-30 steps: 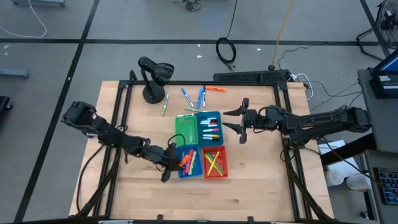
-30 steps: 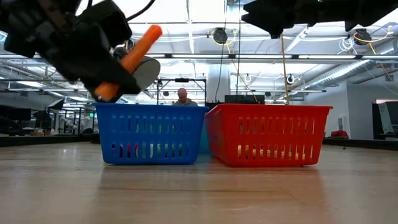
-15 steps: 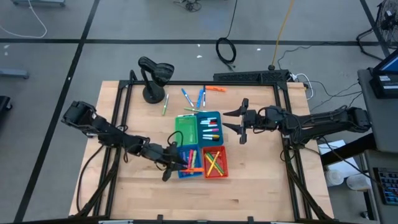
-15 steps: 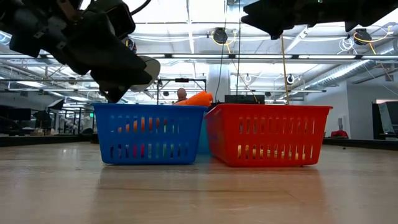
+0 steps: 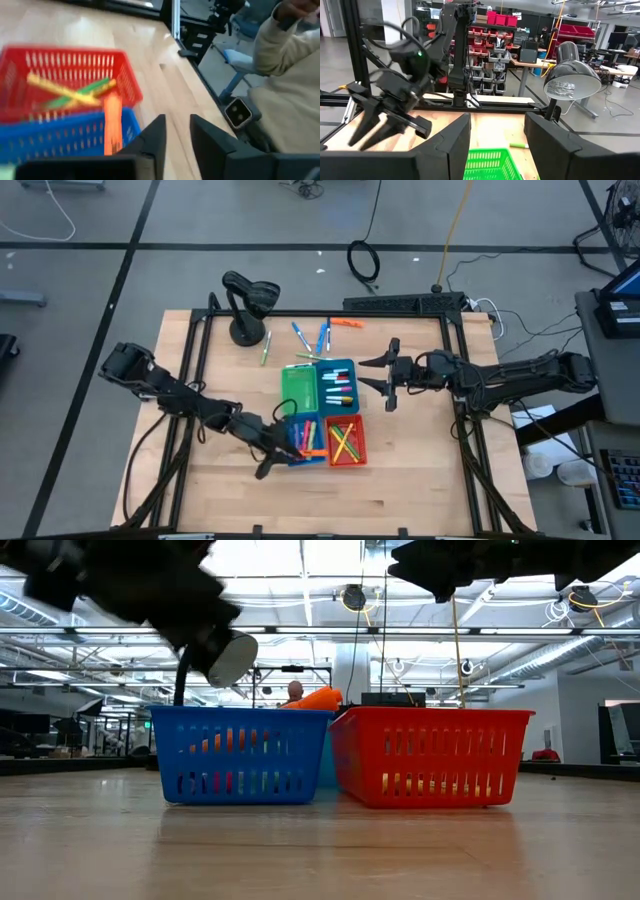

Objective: Pick & Place Markers
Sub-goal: Put the orange highlighter pen into the blue bin

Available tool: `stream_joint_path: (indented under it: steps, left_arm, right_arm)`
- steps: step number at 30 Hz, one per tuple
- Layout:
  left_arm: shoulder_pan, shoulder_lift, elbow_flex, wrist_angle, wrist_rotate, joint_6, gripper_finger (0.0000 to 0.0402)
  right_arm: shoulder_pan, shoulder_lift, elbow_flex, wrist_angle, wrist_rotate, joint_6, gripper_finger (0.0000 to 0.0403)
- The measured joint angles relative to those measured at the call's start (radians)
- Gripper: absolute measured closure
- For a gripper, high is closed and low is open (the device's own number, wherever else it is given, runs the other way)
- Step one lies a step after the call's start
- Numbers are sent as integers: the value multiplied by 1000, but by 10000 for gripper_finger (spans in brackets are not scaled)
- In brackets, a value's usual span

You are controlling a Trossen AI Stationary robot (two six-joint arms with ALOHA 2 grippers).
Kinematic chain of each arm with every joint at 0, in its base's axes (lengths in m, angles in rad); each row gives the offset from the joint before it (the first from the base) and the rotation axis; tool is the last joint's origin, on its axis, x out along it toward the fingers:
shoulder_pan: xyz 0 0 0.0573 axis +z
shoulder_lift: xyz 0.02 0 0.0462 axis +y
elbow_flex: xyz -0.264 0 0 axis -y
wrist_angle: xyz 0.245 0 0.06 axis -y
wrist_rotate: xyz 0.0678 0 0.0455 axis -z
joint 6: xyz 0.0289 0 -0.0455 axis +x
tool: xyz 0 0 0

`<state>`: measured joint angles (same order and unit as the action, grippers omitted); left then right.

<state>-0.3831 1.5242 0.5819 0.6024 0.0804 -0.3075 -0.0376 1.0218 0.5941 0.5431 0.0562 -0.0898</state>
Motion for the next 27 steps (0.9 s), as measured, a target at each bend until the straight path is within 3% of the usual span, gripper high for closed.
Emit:
stream_joint_path:
  steps: [5,9,16,27]
  left_arm:
    - [-7,44,187,-254,18,116,391]
    - [-2,151,310,-389,74,222,395]
    - [74,262,411,-397,285,278,393]
    - [173,264,411,-454,226,203,397]
  right_arm:
    - [0,0,0,9,0,0,231]
    - [0,0,0,6,0,0,231]
    - [0,0,0,5,0,0,232]
    - [0,0,0,5,0,0,232]
